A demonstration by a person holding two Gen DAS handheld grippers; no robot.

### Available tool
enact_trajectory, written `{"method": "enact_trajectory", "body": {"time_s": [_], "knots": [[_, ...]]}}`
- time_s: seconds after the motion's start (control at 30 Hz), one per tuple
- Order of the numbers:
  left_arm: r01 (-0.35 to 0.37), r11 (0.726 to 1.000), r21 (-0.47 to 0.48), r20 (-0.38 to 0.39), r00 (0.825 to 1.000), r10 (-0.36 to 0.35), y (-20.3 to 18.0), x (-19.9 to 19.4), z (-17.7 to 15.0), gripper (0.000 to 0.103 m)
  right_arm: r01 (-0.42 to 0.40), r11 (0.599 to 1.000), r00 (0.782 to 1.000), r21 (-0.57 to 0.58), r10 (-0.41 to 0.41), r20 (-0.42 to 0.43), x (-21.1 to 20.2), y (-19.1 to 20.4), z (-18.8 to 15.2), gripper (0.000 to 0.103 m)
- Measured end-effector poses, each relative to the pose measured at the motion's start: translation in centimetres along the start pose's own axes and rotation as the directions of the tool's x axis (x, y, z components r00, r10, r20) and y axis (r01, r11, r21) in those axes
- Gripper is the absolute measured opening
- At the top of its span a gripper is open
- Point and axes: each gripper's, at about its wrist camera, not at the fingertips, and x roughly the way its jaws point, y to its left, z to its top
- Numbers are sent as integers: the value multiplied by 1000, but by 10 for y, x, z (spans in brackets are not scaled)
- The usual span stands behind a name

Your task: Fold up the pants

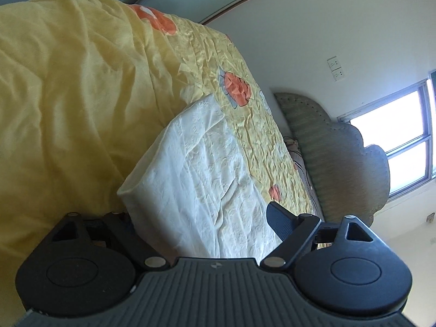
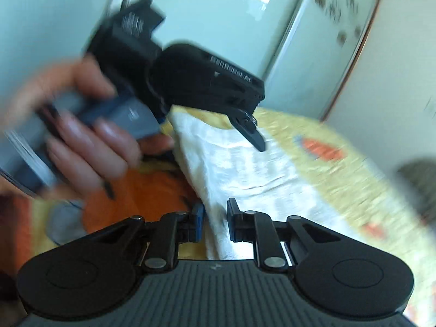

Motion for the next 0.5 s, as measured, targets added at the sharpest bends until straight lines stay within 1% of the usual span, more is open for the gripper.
{"method": "enact_trajectory", "body": {"time_s": [0.03, 0.07, 0.1, 0.13, 0.2, 0.23, 0.27, 0.3, 0.33, 0.37, 0.4, 0.43, 0.47, 0.5], "knots": [[-6, 1000, 10, 7, 1000, 6, -1, 3, 2, 83, -39, 995, 999, 92, 37, 18, -3, -16, 1, 17], [-12, 1000, 20, 14, 1000, 12, -2, 5, 3, 80, -53, 984, 999, 170, 51, 15, -2, -30, 0, 17], [-27, 999, 33, 24, 999, 26, -4, 8, 5, 73, -56, 972, 998, 228, 54, 13, 1, -43, -1, 17], [-47, 998, 44, 29, 999, 45, -5, 10, 5, 62, -45, 961, 999, 274, 44, 9, 5, -54, -3, 17], [-94, 994, 50, 32, 995, 92, -4, 13, 6, 49, 4, 945, 998, 326, 17, -63, 22, -71, -11, 25], [-98, 994, 44, 36, 995, 97, -2, 11, 6, 47, 9, 941, 995, 338, 26, -100, 31, -75, -16, 35], [-105, 993, 45, 41, 994, 104, -2, 11, 6, 46, 6, 939, 993, 345, 36, -113, 36, -77, -22, 37], [-124, 990, 61, 49, 991, 121, -4, 10, 6, 40, -6, 932, 994, 363, 45, -97, 33, -79, -25, 37], [-150, 986, 80, 56, 988, 146, -6, 9, 6, 27, -41, 916, 993, 400, 81, -84, 30, -83, -27, 37], [-177, 980, 94, 65, 983, 171, -7, 9, 5, 22, -105, 880, 990, 463, 136, -34, 25, -90, -32, 37], [-180, 978, 101, 66, 983, 174, -7, 9, 5, 20, -163, 843, 985, 512, 173, 30, 19, -99, -36, 37], [-177, 979, 96, 66, 983, 172, -6, 9, 6, 20, -228, 797, 973, 560, 206, 102, 11, -105, -41, 37], [-178, 980, 93, 65, 983, 172, -6, 8, 6, 19, -243, 773, 970, 586, 205, 132, 6, -112, -42, 38], [-181, 979, 93, 66, 982, 175, -6, 8, 6, 16, -205, 782, 979, 588, 171, 114, 5, -116, -41, 38]]}}
